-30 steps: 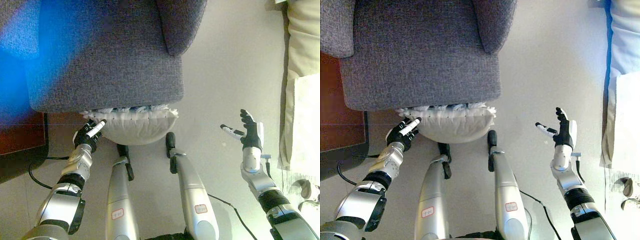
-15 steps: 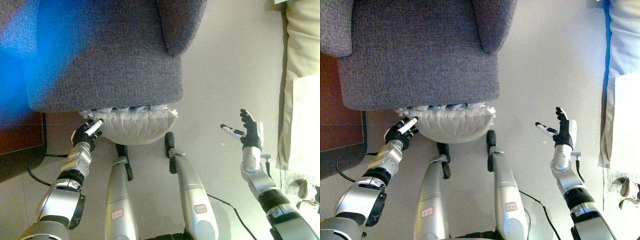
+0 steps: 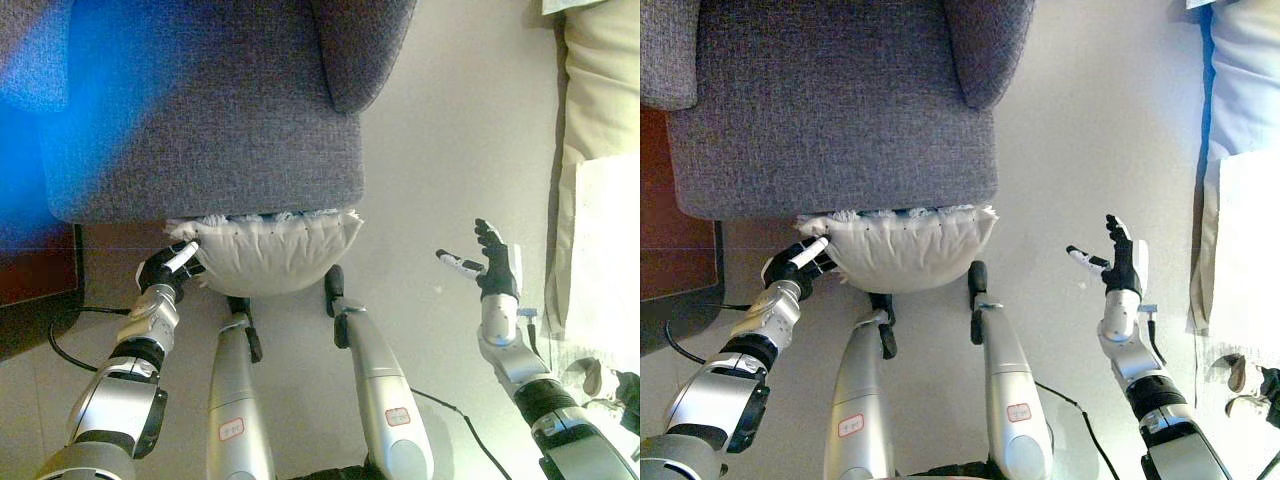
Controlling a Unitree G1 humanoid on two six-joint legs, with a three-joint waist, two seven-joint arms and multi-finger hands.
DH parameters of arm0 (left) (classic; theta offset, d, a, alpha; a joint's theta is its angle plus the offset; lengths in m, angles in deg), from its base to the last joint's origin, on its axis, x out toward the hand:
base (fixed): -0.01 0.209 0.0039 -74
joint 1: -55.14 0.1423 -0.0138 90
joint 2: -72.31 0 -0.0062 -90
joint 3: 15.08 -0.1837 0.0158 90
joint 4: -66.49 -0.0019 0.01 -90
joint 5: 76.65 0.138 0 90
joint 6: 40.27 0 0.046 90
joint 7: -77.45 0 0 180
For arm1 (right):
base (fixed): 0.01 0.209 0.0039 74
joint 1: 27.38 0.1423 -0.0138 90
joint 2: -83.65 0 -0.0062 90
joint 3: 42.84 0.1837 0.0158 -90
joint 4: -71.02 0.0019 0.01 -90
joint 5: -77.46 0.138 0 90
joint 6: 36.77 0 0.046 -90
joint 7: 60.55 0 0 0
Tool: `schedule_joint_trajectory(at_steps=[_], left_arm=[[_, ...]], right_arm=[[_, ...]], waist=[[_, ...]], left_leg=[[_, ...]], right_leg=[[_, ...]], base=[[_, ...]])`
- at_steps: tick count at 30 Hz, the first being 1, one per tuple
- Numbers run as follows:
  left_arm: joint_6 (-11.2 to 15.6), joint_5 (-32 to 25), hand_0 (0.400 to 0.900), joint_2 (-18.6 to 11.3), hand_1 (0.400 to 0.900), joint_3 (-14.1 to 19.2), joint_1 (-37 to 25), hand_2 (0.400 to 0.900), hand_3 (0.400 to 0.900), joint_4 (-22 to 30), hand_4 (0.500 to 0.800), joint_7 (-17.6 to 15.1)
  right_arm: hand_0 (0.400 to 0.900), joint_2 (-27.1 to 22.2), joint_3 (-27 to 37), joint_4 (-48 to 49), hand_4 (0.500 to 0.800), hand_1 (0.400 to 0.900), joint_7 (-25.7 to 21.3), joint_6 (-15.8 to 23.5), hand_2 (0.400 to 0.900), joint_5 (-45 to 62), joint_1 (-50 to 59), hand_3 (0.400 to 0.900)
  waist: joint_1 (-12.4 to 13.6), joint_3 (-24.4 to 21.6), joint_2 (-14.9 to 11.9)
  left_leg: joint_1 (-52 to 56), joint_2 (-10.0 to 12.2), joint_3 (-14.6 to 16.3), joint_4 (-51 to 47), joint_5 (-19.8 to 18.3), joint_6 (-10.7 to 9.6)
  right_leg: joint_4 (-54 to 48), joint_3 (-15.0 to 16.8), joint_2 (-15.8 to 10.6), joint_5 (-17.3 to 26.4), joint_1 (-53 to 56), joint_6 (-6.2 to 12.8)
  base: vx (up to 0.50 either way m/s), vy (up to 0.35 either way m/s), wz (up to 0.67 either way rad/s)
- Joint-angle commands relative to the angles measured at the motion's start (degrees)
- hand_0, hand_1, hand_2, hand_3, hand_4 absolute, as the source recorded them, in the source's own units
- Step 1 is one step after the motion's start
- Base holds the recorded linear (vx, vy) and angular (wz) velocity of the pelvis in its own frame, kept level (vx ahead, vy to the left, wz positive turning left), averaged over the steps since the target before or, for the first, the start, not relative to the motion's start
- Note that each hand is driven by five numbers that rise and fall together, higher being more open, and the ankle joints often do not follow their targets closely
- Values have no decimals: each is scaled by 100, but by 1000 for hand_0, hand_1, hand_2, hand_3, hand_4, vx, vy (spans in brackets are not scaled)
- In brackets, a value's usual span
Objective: Pick up the pillow and put it on the sofa.
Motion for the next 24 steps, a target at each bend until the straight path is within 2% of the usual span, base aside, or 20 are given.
schedule_joint_trajectory(at_steps=[1, 9, 15, 19, 24], left_arm=[[306, 123, 400, -321, 400, -92, -388, 400, 400, 164, 500, 152], [339, 94, 400, -288, 400, -47, -282, 400, 400, 173, 500, 341], [396, 417, 400, -175, 400, 3, 57, 400, 400, 268, 500, 500], [506, 679, 400, -76, 400, 67, 414, 400, 400, 262, 500, 590], [683, 1009, 400, 104, 400, 187, 1091, 400, 400, 402, 500, 769]], right_arm=[[900, -255, 207, 500, 800, 900, -358, 228, 900, 36, 22, 900], [900, -215, 232, 473, 800, 900, -351, 227, 900, 39, -2, 900], [900, -146, 291, 291, 800, 900, -296, 301, 900, 18, -82, 900], [900, -90, 349, 66, 800, 900, -195, 335, 900, -14, -164, 900], [900, -55, 496, -434, 800, 900, 106, 464, 900, -148, -330, 900]], waist=[[4, -8, -160], [15, -8, -126], [68, -24, -56], [118, -201, 21], [221, -644, 245]], left_leg=[[52, -317, 264, -30, -334, 226], [295, -343, 321, -189, -307, 226], [798, -373, 425, -476, -259, 207], [1178, -376, 527, -768, -181, 177], [1955, -330, 691, -1360, -27, 94]], right_leg=[[-136, -265, 308, -279, 177, 0], [-230, -260, 332, -306, 371, -2], [-442, -262, 349, -361, 855, 12], [-628, -269, 323, -416, 1226, 31], [-1074, -368, 212, -480, 1962, 81]], base=[[0, 0, 0], [-17, 5, 0], [-45, 7, -1], [-22, 13, -4], [12, 42, -8]])
